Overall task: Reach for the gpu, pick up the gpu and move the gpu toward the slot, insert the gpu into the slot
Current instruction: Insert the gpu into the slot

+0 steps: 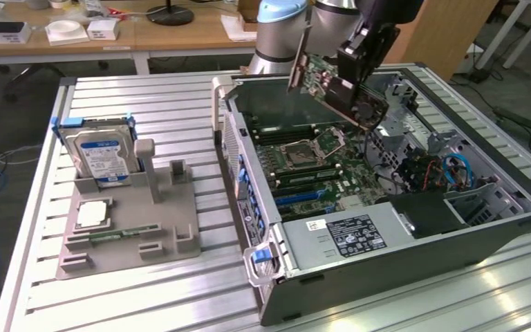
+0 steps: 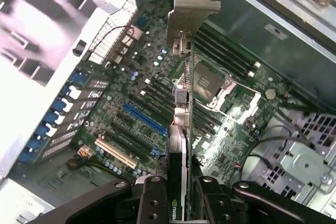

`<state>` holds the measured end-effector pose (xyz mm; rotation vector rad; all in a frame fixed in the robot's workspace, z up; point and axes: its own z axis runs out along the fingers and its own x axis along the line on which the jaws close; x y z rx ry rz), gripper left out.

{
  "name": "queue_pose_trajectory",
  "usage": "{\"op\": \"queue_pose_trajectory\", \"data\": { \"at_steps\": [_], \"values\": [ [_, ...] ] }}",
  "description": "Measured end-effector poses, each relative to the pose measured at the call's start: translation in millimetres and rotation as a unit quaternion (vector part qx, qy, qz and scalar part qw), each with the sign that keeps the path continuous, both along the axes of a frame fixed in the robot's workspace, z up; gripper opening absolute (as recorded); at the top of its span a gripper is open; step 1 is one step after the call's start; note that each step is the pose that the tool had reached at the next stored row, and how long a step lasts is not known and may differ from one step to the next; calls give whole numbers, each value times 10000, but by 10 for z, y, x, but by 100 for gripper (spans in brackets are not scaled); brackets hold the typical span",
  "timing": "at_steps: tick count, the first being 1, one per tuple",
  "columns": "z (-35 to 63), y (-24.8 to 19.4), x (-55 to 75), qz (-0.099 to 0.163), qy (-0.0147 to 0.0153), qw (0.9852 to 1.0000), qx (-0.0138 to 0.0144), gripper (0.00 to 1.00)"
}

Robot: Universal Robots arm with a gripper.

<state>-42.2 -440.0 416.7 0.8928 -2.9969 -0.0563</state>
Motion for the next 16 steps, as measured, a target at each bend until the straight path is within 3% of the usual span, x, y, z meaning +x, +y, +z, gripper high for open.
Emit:
{"op": "queue_pose_trajectory", "data": {
  "at_steps": [5,7,8,12,14,16],
  "values": [
    [-9,0,0,439,-8,9990,-1,26],
    [-13,0,1,594,-20,9982,-1,26],
    [-34,-6,-1,757,-30,9971,-2,26],
    [-69,-17,0,882,-32,9961,-1,26],
    [-87,-17,0,1094,-38,9940,-1,26],
    [-115,-17,5,1406,-69,9900,-3,26]
  ]
}}
